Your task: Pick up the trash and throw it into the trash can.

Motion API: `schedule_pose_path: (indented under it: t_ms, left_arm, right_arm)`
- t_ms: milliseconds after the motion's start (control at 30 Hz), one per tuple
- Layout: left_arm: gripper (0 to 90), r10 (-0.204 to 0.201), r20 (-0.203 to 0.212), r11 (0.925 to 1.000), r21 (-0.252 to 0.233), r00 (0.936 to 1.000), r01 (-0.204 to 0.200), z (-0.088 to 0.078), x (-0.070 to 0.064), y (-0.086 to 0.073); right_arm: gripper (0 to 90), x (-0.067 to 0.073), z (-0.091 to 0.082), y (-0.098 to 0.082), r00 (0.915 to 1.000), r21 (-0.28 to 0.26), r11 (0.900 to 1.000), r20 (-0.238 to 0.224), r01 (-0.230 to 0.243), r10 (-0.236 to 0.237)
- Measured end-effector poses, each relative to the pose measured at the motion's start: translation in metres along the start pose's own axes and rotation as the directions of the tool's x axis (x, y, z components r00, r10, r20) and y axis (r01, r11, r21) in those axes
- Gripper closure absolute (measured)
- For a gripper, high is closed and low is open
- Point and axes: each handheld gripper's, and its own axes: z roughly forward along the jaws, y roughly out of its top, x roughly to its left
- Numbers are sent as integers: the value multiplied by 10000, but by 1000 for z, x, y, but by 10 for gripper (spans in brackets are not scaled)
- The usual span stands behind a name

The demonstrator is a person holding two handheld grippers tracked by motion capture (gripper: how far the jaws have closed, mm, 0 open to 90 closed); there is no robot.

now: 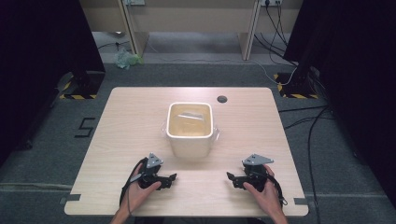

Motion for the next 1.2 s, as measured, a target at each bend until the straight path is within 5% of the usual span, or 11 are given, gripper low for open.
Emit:
schedule_pose_path:
  t_ms: [67, 367, 633, 1200]
  left_arm:
    - [147, 420, -194, 9991, -105, 9989, -422, 1, -3, -4]
    - [143, 433, -197, 9989, -144, 9989, -436, -1, -2, -6]
    - [140, 384, -237, 9991, -155, 9990, -388, -6, -4, -11]
    - [139, 289, -323, 9994, -184, 9991, -295, -18, -5, -22]
  right_arm:
    - [184, 0, 0, -3, 10000, 130, 9999, -43, -8, 9]
    - [176, -1, -1, -15, 9970, 749, 9961, 595, 460, -505]
    - [165, -1, -6, -26, 9973, 308, 9988, 610, 387, -405]
    - [164, -2, -26, -43, 9969, 335, 9992, 741, 228, -253]
